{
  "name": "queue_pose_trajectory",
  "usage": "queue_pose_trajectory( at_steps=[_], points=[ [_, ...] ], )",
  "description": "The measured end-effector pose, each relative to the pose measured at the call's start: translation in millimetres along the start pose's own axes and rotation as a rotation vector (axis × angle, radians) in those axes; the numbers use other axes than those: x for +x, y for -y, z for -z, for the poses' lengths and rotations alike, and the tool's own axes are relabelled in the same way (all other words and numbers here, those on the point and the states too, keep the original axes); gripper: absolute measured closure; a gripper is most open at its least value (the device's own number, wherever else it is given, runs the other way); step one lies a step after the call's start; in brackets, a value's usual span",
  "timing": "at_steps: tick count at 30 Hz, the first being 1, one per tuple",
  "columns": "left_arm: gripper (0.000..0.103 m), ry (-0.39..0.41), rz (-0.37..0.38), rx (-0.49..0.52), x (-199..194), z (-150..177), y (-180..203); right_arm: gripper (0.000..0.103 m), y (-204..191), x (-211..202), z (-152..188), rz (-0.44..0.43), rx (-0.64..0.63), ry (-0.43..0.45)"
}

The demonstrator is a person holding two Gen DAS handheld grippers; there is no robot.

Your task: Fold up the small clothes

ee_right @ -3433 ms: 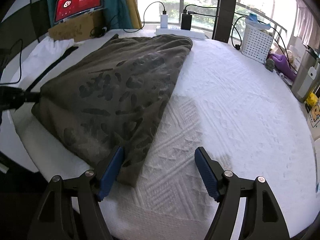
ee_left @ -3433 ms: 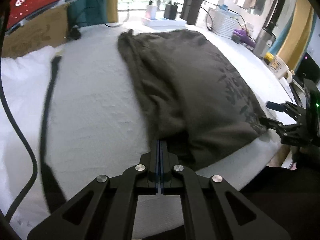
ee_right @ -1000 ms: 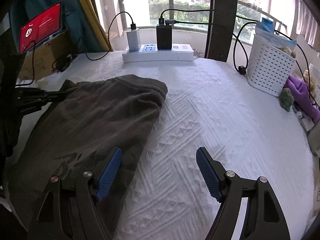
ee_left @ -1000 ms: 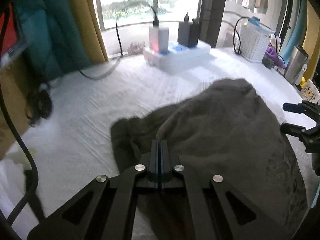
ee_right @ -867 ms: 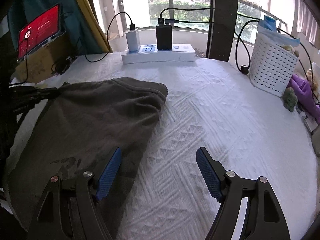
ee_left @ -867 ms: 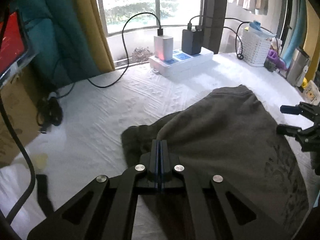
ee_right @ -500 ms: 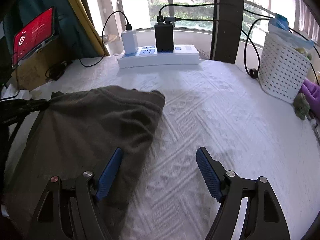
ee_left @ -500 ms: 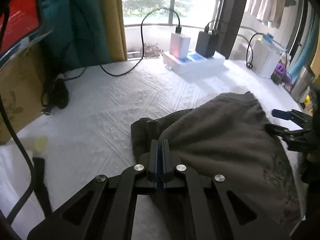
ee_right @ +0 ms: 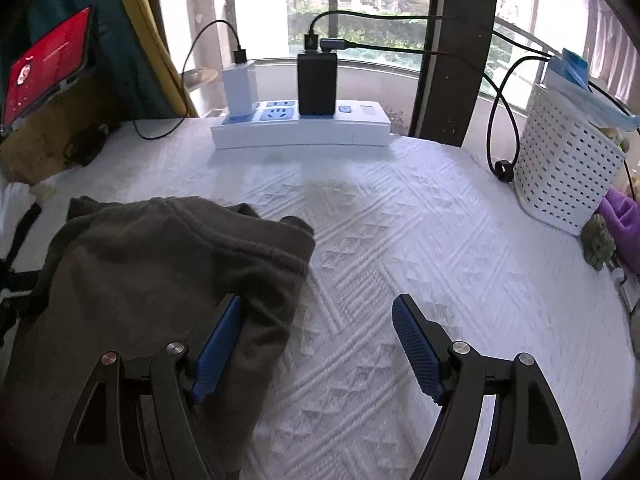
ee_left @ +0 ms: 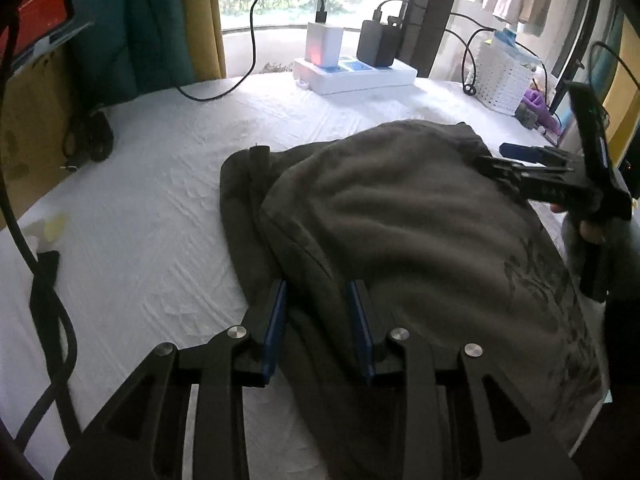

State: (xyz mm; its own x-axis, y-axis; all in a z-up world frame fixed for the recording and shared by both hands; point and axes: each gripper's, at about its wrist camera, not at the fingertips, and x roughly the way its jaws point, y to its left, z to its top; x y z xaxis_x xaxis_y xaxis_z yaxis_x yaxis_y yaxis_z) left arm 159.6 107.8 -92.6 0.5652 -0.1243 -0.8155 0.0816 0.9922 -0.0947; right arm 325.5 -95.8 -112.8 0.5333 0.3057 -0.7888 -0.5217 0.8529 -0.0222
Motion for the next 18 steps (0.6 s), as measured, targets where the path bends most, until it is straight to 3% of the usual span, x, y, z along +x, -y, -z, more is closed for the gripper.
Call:
queue_pose_trajectory(
  at_steps=[9, 18],
  points=[
    [0.072, -0.005, -0.024, 0.008, 2, -4, -6, 0.024, 4, 18, -22, 0.004, 0.004, 0.007],
    [0.069, 0.051, 0.017, -0.065, -17, -11, -16, 0.024, 5, -1, -22, 0.000, 0.024, 0.030]
  ],
)
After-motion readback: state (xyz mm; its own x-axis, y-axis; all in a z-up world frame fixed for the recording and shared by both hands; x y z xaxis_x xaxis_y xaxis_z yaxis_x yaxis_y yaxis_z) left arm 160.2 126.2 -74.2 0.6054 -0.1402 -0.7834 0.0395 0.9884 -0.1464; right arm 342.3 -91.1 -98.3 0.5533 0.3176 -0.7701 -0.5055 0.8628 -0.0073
